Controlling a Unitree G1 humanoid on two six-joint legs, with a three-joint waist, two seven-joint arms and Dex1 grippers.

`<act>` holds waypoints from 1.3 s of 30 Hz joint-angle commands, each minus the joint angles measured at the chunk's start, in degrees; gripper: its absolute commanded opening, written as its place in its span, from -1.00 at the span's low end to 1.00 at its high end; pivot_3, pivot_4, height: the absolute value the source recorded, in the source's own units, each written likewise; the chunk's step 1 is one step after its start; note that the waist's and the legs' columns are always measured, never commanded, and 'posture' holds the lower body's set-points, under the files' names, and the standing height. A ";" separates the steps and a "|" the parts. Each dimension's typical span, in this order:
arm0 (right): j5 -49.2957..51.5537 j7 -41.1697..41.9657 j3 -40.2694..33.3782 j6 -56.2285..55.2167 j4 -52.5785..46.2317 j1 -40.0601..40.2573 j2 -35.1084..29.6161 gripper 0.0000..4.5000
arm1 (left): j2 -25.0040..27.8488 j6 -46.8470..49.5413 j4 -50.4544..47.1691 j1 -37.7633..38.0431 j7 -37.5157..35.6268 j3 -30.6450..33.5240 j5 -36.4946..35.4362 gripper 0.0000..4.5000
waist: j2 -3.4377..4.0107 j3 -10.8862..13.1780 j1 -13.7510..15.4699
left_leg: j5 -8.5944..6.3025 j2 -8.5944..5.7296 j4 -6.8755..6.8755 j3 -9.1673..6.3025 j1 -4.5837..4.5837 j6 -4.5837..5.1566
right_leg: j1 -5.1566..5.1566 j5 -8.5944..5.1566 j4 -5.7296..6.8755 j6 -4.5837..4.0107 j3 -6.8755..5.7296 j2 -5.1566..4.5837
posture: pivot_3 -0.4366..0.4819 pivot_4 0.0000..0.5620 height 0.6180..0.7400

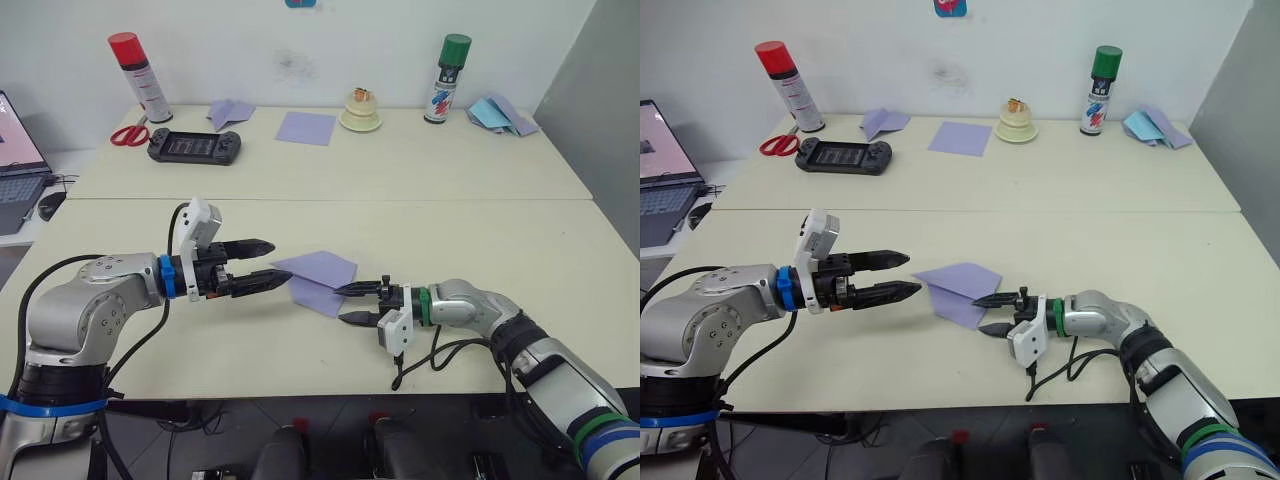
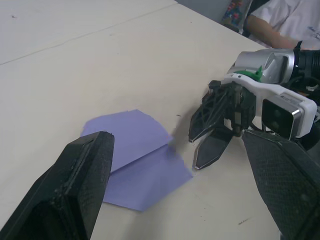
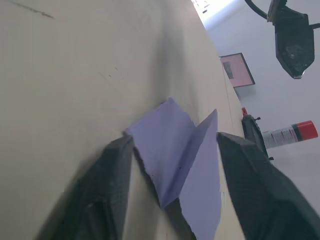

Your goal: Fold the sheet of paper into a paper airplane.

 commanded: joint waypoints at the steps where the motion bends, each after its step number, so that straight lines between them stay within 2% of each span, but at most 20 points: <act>1: 7.48 5.11 -1.02 1.45 -5.46 3.96 -4.10 0.74 | -1.73 -3.91 3.03 -1.06 3.27 0.91 2.86 1.00 | 0.00 0.00 0.25 | -0.01 0.00 0.06 -0.03 0.00 0.02 | 0.01 0.00 0.02 0.00 -0.01 0.00 | -0.05 -0.47 1.00; 5: 21.27 10.78 -4.65 13.87 -17.83 9.51 -6.68 0.74 | -6.13 -12.55 13.30 -5.06 10.52 0.98 10.17 1.00 | -0.03 0.05 0.45 | -0.06 -0.04 0.52 -0.13 -0.09 0.10 | 0.06 0.00 0.29 0.01 -0.08 -0.03 | -0.05 -0.47 1.00; 8: 38.29 10.19 -10.35 43.75 -32.00 11.61 -1.09 0.48 | -9.56 -16.08 15.24 -7.50 11.47 -2.62 13.60 0.72 | -0.07 0.08 0.18 | -0.05 -0.02 0.61 -0.14 -0.08 0.12 | 0.05 0.03 0.45 0.04 -0.07 -0.01 | -0.05 -0.47 1.00; 12: 40.45 7.32 -12.66 65.93 -37.16 9.77 6.07 -0.15 | -12.08 -17.53 16.41 -8.24 10.50 -6.07 16.13 0.19 | -0.07 0.07 -0.01 | -0.04 0.02 0.59 -0.14 0.00 0.10 | -0.04 0.02 0.78 0.03 -0.06 0.02 | -0.05 -0.47 1.00; 17: 37.59 8.11 -11.32 75.27 -37.82 10.04 10.94 -0.96 | -13.40 -20.59 18.69 -6.98 9.52 -10.66 20.39 -0.52 | -0.05 0.08 0.15 | -0.05 0.03 0.50 -0.18 -0.15 0.10 | -0.19 -0.02 0.72 -0.04 -0.11 0.05 | -0.05 -0.47 1.00; 20: 36.43 10.58 -9.57 78.96 -39.08 11.93 11.81 -1.00 | -13.69 -21.51 19.71 -6.43 9.09 -11.60 21.50 -0.93 | -0.05 0.08 0.14 | -0.05 -0.05 0.58 -0.14 -0.21 0.11 | -0.21 -0.01 0.70 -0.03 -0.08 -0.02 | -0.05 -0.47 1.00; 21: 35.97 11.03 -9.05 79.97 -39.23 12.44 12.18 -1.00 | -13.67 -21.57 19.86 -6.19 8.77 -11.97 21.86 -0.99 | -0.05 0.08 0.18 | -0.05 -0.06 0.59 -0.14 -0.22 0.11 | -0.21 -0.01 0.70 -0.02 -0.08 -0.03 | -0.05 -0.47 1.00; 31: 31.65 13.17 -7.94 86.03 -37.40 12.11 14.74 -1.00 | -13.27 -21.50 21.84 -3.93 8.22 -15.09 25.89 -0.99 | -0.06 0.08 0.09 | -0.05 -0.01 0.58 -0.19 -0.17 0.11 | -0.20 -0.01 0.75 -0.02 -0.16 0.02 | -0.05 -0.47 1.00; 38: 36.35 16.13 -12.91 92.68 -46.36 15.05 12.39 -1.00 | -13.55 -22.78 22.42 -2.78 8.01 -15.37 27.18 -0.99 | -0.05 0.07 0.14 | -0.06 -0.03 0.59 -0.20 -0.16 0.11 | -0.17 -0.01 0.74 -0.01 -0.16 0.01 | -0.05 -0.47 1.00; 39: 38.79 16.49 -15.22 96.23 -48.99 15.41 11.74 -0.92 | -13.61 -23.09 22.18 -2.55 7.73 -15.38 27.04 -1.00 | -0.05 0.07 0.12 | -0.06 -0.02 0.59 -0.21 -0.15 0.11 | -0.16 -0.02 0.74 -0.01 -0.17 0.02 | -0.05 -0.47 1.00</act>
